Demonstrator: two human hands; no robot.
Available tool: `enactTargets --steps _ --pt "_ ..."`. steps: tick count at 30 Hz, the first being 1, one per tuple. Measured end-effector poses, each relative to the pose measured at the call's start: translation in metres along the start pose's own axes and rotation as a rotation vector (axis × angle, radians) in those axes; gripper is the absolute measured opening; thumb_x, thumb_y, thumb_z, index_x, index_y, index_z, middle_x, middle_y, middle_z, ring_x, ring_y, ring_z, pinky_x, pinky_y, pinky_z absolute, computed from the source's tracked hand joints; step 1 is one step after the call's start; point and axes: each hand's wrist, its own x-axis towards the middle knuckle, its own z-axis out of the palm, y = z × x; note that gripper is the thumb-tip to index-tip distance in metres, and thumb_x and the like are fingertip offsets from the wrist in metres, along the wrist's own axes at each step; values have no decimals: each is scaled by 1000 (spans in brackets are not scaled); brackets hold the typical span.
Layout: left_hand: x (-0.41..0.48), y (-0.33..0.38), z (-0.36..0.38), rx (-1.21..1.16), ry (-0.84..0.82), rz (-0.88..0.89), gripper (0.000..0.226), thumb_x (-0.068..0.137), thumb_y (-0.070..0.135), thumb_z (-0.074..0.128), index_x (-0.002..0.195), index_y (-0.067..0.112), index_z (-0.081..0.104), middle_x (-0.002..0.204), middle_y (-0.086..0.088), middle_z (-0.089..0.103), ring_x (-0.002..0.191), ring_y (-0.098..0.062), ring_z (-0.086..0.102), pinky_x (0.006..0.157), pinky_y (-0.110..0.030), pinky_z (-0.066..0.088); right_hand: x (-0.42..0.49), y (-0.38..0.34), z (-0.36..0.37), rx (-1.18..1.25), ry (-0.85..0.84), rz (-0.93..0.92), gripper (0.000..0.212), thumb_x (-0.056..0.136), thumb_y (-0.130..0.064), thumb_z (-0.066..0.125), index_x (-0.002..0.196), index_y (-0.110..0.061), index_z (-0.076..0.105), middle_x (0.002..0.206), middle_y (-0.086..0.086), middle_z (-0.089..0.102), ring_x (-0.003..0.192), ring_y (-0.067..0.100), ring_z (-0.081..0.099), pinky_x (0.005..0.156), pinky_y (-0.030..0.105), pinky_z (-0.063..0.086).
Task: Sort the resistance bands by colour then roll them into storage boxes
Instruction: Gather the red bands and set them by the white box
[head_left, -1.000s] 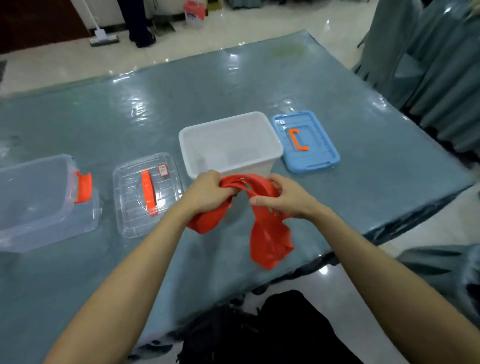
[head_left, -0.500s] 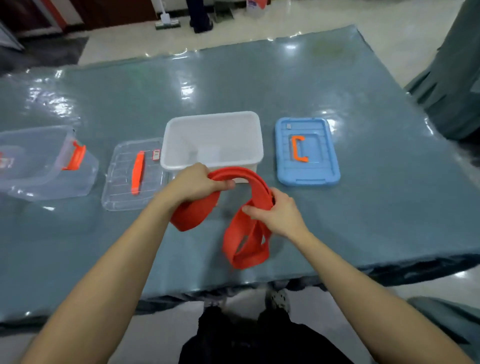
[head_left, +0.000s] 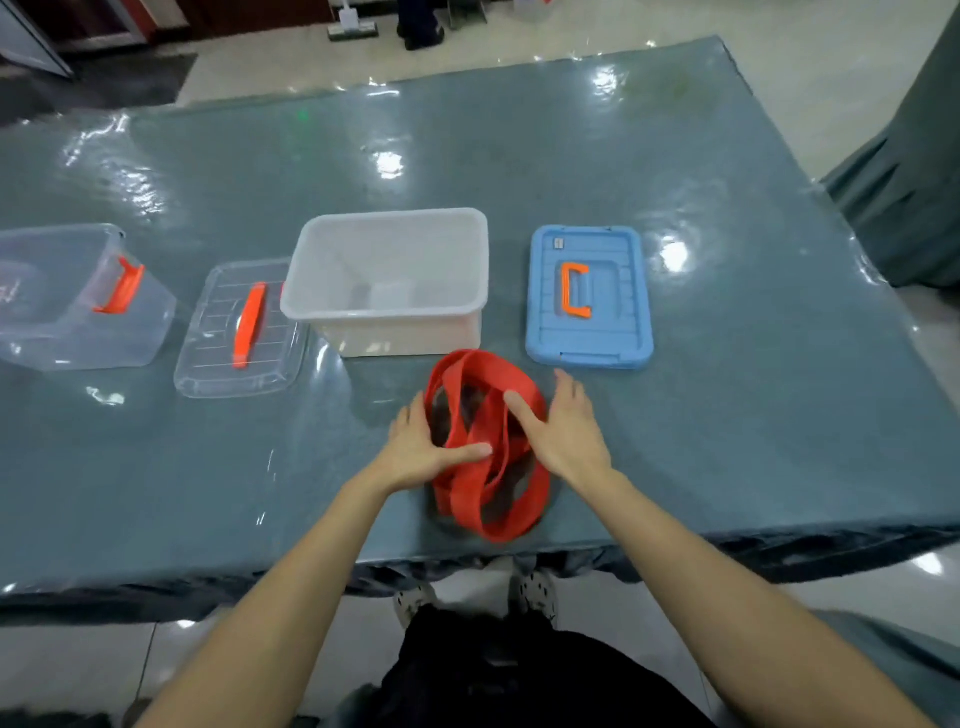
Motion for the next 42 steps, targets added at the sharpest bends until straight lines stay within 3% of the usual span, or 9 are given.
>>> enactTargets --steps 2,4,10,14,18,24,32,36,42 --pt "1 -6 6 112 -21 -42 174 36 97 83 171 23 3 173 -6 15 163 -31 11 133 -54 21 -6 25 4 -104 35 -113 71 103 -61 53 154 -13 42 146 14 55 134 36 55 111 49 47" --pt "-6 -2 12 174 -22 16 178 30 90 89 170 21 4 168 -10 23 160 -32 22 130 -51 29 -5 33 11 -128 -17 -149 51 106 -48 56 144 -15 49 133 13 60 121 38 62 102 47 50" --pt "3 31 20 -110 235 77 106 59 45 104 147 20 50 135 1 69 123 -21 68 104 -36 54 28 2 5 112 70 -161 32 100 -39 70 119 -14 67 111 8 75 105 29 70 93 40 54" --pt "6 26 31 -60 224 66 130 61 67 93 162 32 18 149 -14 57 134 -38 61 111 -49 51 47 12 -4 -82 2 -218 39 104 -46 61 124 -12 69 113 14 72 107 35 68 95 43 53" --pt "9 8 41 224 313 19 141 53 98 65 166 31 17 157 -16 36 147 -42 37 121 -60 37 52 46 -11 -159 132 -234 39 108 -45 53 108 -10 72 104 13 66 104 37 63 91 46 51" --pt "3 15 26 141 26 48 183 29 88 90 169 33 -15 171 -7 11 161 -37 17 130 -56 27 99 32 -21 -268 295 -316 37 91 -21 75 125 -8 70 123 13 63 118 38 56 96 53 53" --pt "3 -4 28 56 201 123 133 50 66 101 154 25 30 156 -3 44 141 -25 52 115 -47 48 190 -7 -15 -254 256 -41 48 105 -37 62 138 -3 52 136 20 57 119 44 65 98 51 51" --pt "1 -15 24 5 230 140 108 54 65 101 134 34 36 140 2 59 125 -21 63 105 -46 55 204 1 -14 -347 254 -25 34 106 -19 52 136 -3 57 133 21 62 119 42 67 98 49 53" --pt "-6 -26 11 -50 203 116 121 46 72 101 142 41 33 135 7 61 112 -17 71 92 -47 63 188 14 3 -349 250 -115 30 108 -25 54 116 2 65 120 24 67 109 43 67 89 48 50"
